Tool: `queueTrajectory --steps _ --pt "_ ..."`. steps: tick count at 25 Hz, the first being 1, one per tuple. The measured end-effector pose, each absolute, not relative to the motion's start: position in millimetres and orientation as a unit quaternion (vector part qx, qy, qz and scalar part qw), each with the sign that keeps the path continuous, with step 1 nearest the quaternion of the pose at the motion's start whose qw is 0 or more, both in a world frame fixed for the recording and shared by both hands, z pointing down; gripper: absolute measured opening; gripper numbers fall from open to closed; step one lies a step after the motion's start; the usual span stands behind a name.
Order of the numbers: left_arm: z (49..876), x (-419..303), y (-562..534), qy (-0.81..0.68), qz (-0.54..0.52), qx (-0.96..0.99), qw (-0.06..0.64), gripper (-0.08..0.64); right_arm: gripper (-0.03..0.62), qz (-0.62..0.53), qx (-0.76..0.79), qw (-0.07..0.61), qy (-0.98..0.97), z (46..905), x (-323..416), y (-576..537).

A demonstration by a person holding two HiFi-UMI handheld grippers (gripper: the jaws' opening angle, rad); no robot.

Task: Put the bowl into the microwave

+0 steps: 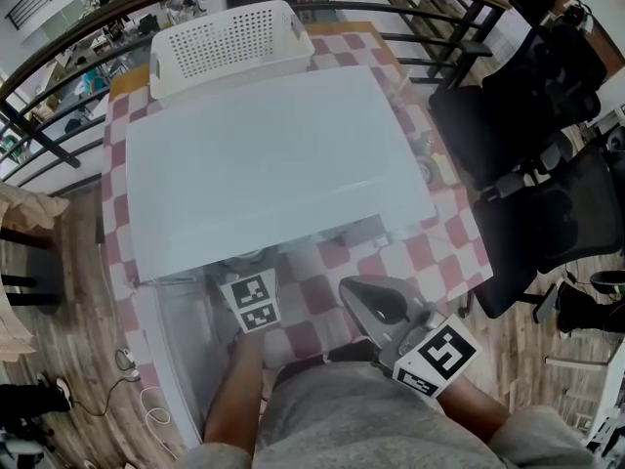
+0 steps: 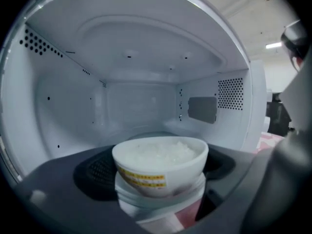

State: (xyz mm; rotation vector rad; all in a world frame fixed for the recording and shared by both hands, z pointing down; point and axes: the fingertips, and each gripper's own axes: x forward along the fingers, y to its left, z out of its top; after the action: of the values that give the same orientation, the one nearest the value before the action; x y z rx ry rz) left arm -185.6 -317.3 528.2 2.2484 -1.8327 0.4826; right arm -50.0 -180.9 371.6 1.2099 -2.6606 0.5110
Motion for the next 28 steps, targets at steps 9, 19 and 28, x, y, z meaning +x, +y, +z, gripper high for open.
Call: queueTrajectory --steps 9,19,28 --pt "526.1 -182.3 -318.2 -0.624 0.175 0.757 0.082 0.508 0.0 0.171 0.411 0.085 -0.891 370.9 -50.1 -177.3" --pt "539.5 -177.8 -318.4 -0.608 0.234 0.754 0.081 0.508 0.0 0.172 0.408 0.082 -0.893 373.0 -55.2 -174.8" --pt "540.0 -181.4 -321.4 -0.618 0.243 0.743 0.087 0.508 0.0 0.173 0.41 0.078 -0.892 373.6 -51.7 -173.5"
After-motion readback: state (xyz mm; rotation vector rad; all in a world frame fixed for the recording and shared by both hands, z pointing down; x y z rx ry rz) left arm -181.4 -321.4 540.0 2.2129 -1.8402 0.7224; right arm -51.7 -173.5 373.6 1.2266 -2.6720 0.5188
